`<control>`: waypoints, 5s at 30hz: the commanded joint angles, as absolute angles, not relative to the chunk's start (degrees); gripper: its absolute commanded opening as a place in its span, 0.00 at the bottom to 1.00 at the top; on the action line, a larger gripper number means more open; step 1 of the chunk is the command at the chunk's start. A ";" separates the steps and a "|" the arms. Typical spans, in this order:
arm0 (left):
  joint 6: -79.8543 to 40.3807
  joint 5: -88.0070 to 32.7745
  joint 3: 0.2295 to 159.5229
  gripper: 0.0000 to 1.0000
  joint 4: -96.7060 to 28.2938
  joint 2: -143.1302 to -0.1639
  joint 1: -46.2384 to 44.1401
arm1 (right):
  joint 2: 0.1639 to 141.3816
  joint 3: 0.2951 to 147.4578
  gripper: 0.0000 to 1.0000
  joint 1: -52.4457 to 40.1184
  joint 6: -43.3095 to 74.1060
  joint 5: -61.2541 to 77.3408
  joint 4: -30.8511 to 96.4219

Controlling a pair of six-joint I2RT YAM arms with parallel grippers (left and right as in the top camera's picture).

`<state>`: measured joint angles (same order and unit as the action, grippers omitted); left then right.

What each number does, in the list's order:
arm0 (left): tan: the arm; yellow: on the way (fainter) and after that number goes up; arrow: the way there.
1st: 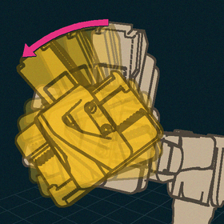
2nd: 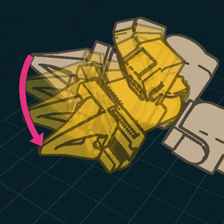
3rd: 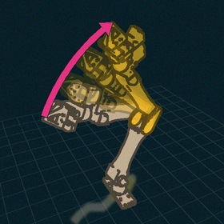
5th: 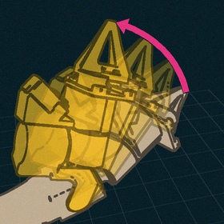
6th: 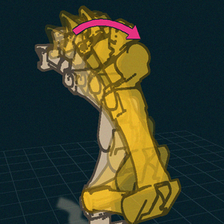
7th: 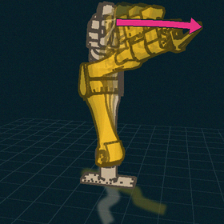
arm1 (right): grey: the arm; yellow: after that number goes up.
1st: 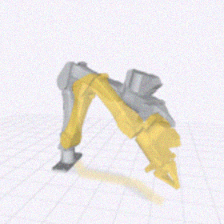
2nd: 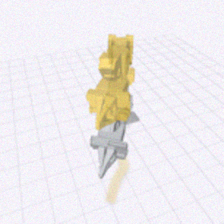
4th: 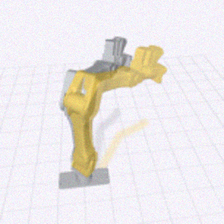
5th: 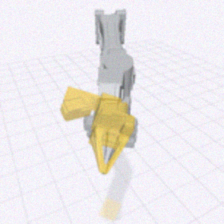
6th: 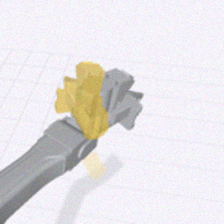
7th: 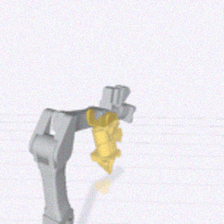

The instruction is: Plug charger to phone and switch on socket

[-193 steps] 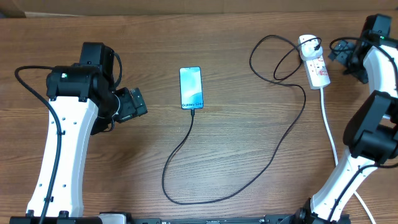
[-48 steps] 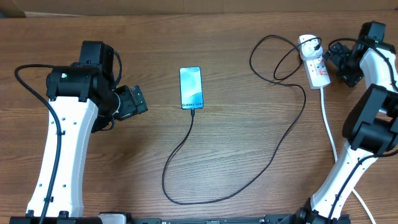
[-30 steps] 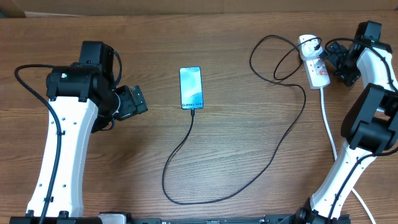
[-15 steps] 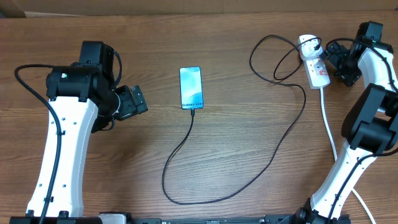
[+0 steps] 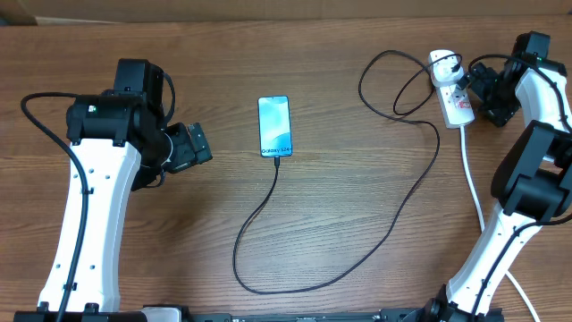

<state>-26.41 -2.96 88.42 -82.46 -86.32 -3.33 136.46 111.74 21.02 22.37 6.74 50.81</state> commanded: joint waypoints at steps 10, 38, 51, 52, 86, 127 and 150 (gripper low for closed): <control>-25.28 -2.42 87.99 1.00 -82.43 -86.46 -3.01 | 134.63 116.40 1.00 23.09 20.21 8.43 58.41; -25.32 -7.51 87.99 0.99 -82.91 -86.46 -3.03 | 79.59 116.79 1.00 11.88 25.47 11.51 87.15; -25.32 -7.49 87.99 1.00 -82.87 -86.46 -3.03 | 65.89 105.36 1.00 -1.76 25.54 7.53 87.11; -25.32 -7.51 87.99 0.99 -82.87 -86.46 -3.03 | 64.12 103.77 1.00 -1.76 25.54 7.35 86.94; -25.30 -7.27 87.99 1.00 -82.00 -86.46 -3.03 | 42.06 72.71 1.00 -1.76 25.50 4.99 75.72; -25.30 -7.27 87.99 1.00 -82.00 -86.46 -3.03 | 26.09 50.59 1.00 -1.83 21.98 1.54 60.20; -25.30 -7.27 87.99 1.00 -82.00 -86.46 -3.03 | 0.12 6.55 1.00 -2.63 14.48 4.14 8.56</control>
<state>-26.41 -7.09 88.42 -82.02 -86.32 -3.33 0.84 8.93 -2.22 14.96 4.14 11.73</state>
